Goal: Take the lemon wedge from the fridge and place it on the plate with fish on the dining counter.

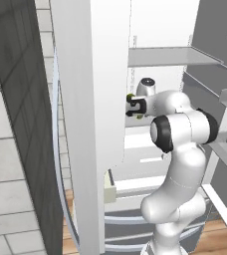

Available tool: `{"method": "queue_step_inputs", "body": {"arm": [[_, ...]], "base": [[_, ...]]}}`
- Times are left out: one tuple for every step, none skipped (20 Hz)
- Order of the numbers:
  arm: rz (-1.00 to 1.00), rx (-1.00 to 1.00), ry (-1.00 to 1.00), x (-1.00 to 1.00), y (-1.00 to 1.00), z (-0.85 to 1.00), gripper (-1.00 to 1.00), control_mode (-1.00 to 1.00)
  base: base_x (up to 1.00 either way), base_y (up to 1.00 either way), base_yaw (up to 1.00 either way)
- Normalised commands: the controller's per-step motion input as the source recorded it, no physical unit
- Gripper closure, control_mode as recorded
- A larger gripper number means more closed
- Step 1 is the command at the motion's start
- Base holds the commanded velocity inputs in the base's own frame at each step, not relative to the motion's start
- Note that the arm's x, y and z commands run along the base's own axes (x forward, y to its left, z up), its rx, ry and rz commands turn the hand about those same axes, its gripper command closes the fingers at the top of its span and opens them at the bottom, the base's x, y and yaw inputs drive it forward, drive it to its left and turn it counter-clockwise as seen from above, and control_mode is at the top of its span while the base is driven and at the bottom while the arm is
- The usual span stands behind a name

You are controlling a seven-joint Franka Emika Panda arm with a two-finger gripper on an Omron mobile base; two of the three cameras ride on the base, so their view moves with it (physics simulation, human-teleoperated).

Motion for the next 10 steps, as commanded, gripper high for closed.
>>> {"method": "queue_step_inputs", "body": {"arm": [[0.0, 0.03, 0.11, 0.0, 0.0, -0.36, -1.0, -1.0], [0.0, 0.03, 0.09, 0.0, 0.0, -0.3, -1.0, -1.0], [0.0, 0.02, 0.07, 0.0, 0.0, -0.24, -1.0, -1.0], [0.0, 0.01, 0.05, 0.03, 0.0, -0.16, -1.0, -1.0], [0.0, 0.0, 0.04, 0.09, 0.0, -0.05, -1.0, -1.0], [0.0, 0.0, 0.04, 0.16, 0.0, 0.0, -1.0, -1.0], [0.0, 0.0, 0.05, 0.21, 0.0, 0.0, -1.0, -1.0], [0.0, 0.0, 0.04, 0.24, 0.0, 0.0, -1.0, -1.0], [0.0, 0.0, 0.02, 0.19, 0.0, 0.0, -1.0, -1.0], [0.0, 0.0, 0.0, 0.16, 0.0, 0.0, -1.0, -1.0]], "base": [[0.0, 0.0, 0.0], [0.0, 0.0, 0.0], [0.0, 0.0, 0.0], [0.0, 0.0, 0.0], [0.0, 0.0, 0.0], [0.0, 0.0, 0.0], [0.0, 0.0, 0.0], [0.0, 0.0, 0.0], [0.0, 0.0, 0.0], [0.0, 0.0, 0.0]]}}
